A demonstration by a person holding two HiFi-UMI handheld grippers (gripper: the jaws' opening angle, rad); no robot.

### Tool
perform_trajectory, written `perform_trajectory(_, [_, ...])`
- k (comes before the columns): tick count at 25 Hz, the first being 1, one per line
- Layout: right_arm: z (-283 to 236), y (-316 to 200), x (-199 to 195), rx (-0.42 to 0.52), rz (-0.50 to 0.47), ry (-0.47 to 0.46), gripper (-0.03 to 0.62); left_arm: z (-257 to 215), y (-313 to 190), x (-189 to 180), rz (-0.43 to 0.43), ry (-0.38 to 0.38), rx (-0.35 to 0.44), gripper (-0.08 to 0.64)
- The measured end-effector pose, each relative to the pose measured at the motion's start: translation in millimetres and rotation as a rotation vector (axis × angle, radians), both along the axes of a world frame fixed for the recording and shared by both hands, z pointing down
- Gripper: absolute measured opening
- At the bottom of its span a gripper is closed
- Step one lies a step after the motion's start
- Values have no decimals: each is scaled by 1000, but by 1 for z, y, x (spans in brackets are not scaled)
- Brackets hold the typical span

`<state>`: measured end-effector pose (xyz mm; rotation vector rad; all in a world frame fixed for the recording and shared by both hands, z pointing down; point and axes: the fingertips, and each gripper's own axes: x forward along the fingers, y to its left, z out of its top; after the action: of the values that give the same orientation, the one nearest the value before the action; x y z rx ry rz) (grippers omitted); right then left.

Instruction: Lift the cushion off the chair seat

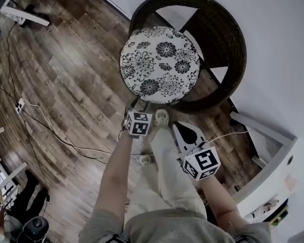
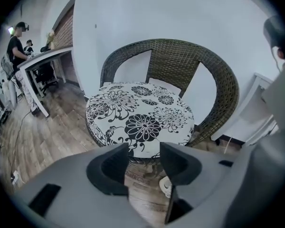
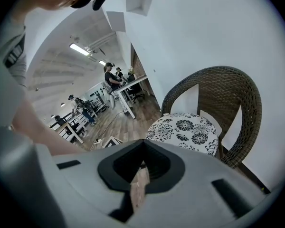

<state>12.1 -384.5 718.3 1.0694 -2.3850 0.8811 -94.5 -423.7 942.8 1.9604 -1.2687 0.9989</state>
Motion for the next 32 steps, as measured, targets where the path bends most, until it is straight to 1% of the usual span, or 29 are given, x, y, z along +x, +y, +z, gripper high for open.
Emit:
perform_trajectory(4, [11, -2, 1, -16, 10, -5, 3, 17, -4, -2, 16, -43, -12, 160])
perform_trajectory(7, [16, -4, 4, -20, 17, -3, 3, 29, -1, -2, 41, -70, -33, 153])
perform_trajectory(11, [20, -6, 3, -25, 20, -4, 3, 40, -1, -2, 79, -94, -39, 144])
perform_trajectory(18, [25, 1, -7, -38, 7, -15, 3, 43, -5, -1, 80, -76, -26, 132])
perform_trajectory(20, [26, -1, -7, -38, 8, -19, 3, 43, -6, -1, 70, -67, -28, 119])
perform_trajectory(22, [25, -4, -6, -35, 12, -20, 3, 42, -7, -2, 58, -56, -35, 44])
perform_trajectory(23, [23, -6, -7, -32, 13, -21, 3, 42, -7, -2, 56, -49, -41, 32])
perform_trajectory(28, [13, -13, -6, -18, 17, -18, 3, 31, -2, 4, 50, -11, -55, 23])
perform_trajectory(32, [-2, -17, -6, 5, 27, -19, 3, 8, 0, 7, 51, 5, -34, 21])
